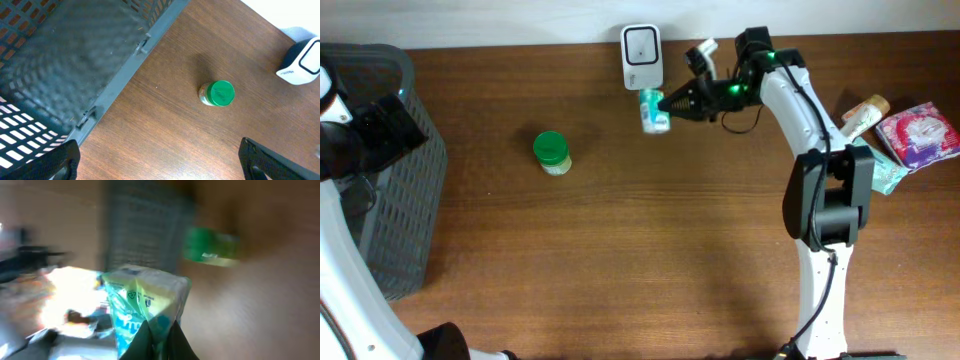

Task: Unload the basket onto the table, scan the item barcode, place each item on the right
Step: 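Hold the small teal packet up to the scanner, then place the small teal packet with the others at right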

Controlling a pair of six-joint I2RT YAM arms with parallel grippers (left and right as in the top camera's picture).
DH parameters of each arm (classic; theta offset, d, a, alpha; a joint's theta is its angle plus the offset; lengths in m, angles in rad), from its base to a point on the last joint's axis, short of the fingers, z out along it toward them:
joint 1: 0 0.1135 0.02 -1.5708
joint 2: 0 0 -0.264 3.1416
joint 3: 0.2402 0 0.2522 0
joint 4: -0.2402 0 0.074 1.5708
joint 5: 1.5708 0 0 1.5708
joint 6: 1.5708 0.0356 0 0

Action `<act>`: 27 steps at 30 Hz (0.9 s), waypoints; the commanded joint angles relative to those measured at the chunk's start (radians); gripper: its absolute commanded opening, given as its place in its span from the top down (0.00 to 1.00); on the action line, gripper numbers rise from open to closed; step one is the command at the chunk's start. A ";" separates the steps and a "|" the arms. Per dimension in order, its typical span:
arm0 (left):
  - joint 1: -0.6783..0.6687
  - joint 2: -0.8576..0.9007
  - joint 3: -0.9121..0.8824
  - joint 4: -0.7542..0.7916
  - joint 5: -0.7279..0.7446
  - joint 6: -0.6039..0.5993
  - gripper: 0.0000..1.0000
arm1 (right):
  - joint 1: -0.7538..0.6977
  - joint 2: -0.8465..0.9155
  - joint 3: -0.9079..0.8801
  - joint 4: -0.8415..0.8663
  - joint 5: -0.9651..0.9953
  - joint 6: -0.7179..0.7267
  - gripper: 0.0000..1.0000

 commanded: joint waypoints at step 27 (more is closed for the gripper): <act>0.003 -0.010 0.002 -0.001 0.003 -0.006 0.01 | 0.296 0.068 0.126 0.904 1.873 -0.246 0.96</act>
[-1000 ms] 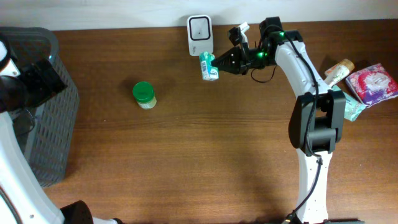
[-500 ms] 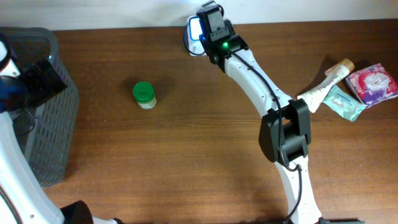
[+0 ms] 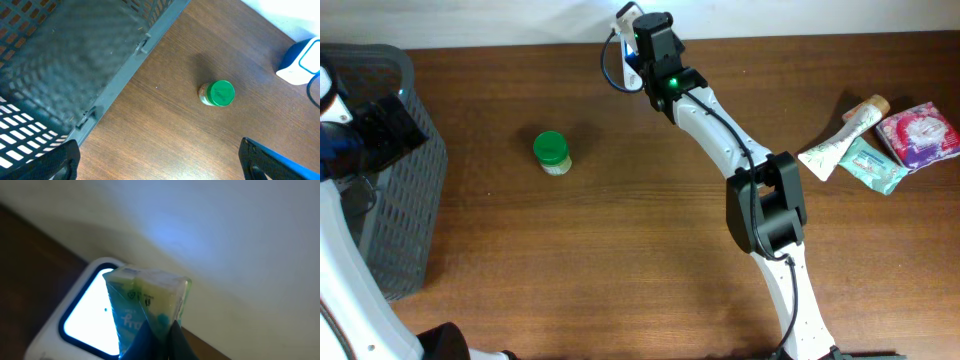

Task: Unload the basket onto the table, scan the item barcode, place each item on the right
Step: 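Place the small teal packet with the others at right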

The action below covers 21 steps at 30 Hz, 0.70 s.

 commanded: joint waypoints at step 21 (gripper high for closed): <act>0.003 -0.010 0.002 0.000 0.004 -0.006 0.01 | -0.787 -0.194 0.013 -1.040 -0.031 0.867 0.53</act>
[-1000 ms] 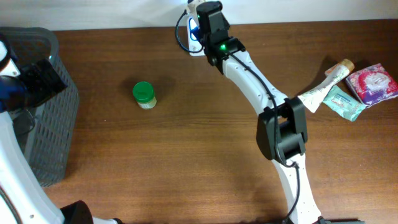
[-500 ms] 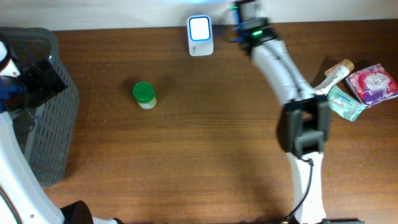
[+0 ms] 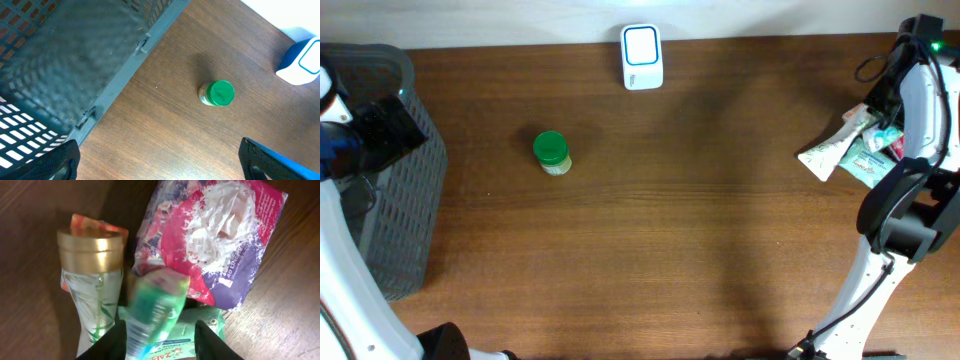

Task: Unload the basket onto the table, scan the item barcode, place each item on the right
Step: 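Place the small teal packet with the others at right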

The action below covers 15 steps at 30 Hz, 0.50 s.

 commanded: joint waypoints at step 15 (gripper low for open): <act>0.003 -0.010 0.002 0.000 0.004 -0.006 0.01 | 0.643 -0.208 -0.001 0.119 -0.420 -0.068 0.01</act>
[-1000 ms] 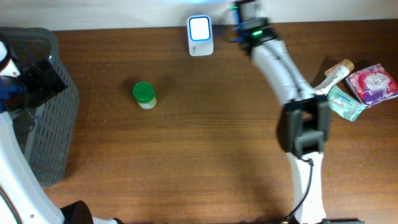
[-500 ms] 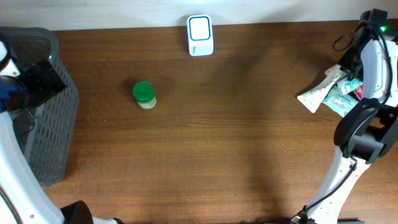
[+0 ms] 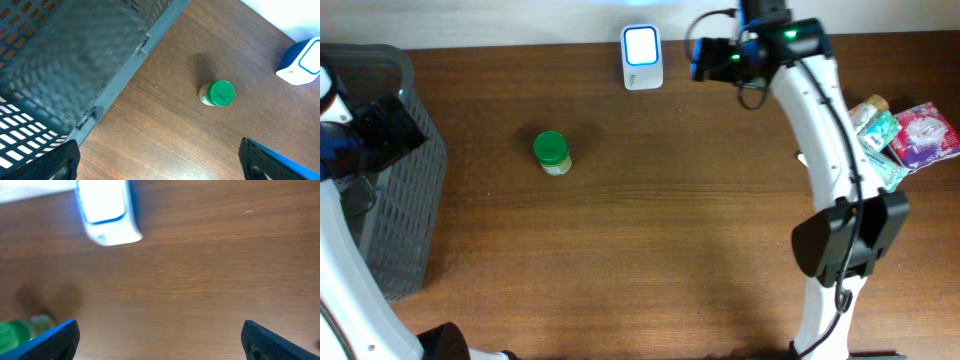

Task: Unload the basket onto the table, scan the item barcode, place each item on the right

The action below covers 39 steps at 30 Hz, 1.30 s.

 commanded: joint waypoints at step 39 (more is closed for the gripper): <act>-0.428 0.149 -0.003 0.176 0.122 0.050 0.01 | -0.491 0.005 0.000 -0.335 0.141 0.040 0.01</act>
